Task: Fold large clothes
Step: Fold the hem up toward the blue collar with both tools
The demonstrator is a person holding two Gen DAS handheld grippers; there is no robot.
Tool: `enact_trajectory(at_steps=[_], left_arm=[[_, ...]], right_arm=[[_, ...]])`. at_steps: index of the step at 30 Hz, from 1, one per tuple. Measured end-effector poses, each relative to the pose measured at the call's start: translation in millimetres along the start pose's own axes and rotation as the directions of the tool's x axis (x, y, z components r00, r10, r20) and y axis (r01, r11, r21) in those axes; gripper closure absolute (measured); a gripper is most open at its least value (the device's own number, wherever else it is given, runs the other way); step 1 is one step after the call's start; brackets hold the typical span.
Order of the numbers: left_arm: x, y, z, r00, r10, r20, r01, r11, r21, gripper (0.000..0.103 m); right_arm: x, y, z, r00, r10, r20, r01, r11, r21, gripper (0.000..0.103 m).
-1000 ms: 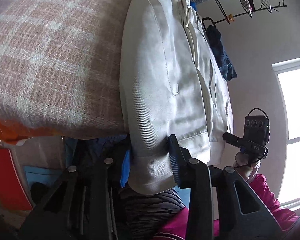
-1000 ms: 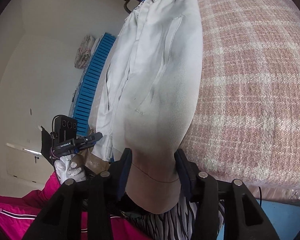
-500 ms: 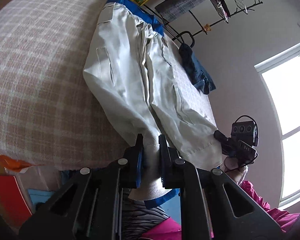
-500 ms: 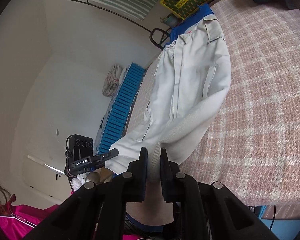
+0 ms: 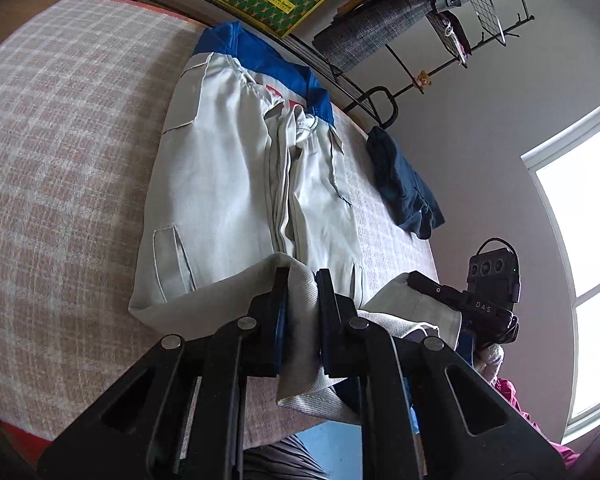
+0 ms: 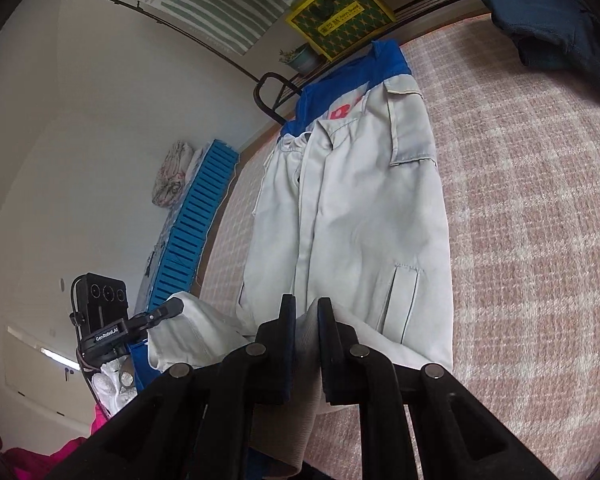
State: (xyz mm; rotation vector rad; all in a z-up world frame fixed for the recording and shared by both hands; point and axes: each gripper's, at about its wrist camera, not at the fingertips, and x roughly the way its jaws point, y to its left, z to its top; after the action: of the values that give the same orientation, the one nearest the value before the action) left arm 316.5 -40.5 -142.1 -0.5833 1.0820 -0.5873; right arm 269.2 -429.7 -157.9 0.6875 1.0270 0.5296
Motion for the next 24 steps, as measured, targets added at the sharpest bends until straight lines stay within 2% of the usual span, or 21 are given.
enact_trajectory(at_steps=[3,5,9,11,12,14,16,18,24], left_arm=[[16.3,12.6,16.1,1.000,0.027,-0.006,-0.027,0.999,-0.032,0.092],[28.6,22.8,27.1,0.999,0.035,-0.017,-0.036,0.997,-0.065,0.092],[50.7,44.0,42.7,0.997,0.060,-0.039,-0.064,0.990,-0.127,0.091],[53.4,54.9,48.3,0.998,0.059,-0.031,-0.063,0.984,-0.167,0.090],[52.2,61.0,50.9,0.999,0.047,-0.022,-0.051,0.981,-0.190,0.087],[43.6,71.3,55.3,1.000,0.017,0.012,-0.014,0.975,-0.223,0.080],[30.7,78.4,58.5,0.999,0.010,0.041,0.000,0.974,-0.228,0.071],[18.4,82.3,57.5,0.998,0.000,0.057,0.012,0.978,-0.206,0.069],[19.4,76.7,30.7,1.000,0.007,-0.027,-0.009,0.997,-0.074,0.069]], right_arm=[[13.2,-8.9,15.5,0.999,-0.049,-0.023,0.049,0.999,0.009,0.096],[23.8,-18.8,26.1,0.996,-0.080,-0.026,0.081,0.996,0.036,0.102],[32.7,-38.3,40.9,0.995,-0.092,-0.031,0.095,0.992,0.078,0.101],[27.0,-46.6,43.6,0.990,-0.138,-0.009,0.138,0.986,0.089,0.082],[21.0,-52.6,42.6,0.994,-0.109,0.010,0.107,0.988,0.108,0.078],[5.7,-63.0,34.2,0.998,-0.047,0.047,0.040,0.989,0.143,0.075],[-6.5,-66.0,19.2,0.998,-0.023,0.055,0.016,0.992,0.125,0.072],[-13.4,-64.1,2.6,0.999,0.000,0.050,-0.005,0.996,0.092,0.065],[-0.4,-49.3,-22.3,1.000,-0.025,0.008,0.025,0.999,-0.025,0.056]])
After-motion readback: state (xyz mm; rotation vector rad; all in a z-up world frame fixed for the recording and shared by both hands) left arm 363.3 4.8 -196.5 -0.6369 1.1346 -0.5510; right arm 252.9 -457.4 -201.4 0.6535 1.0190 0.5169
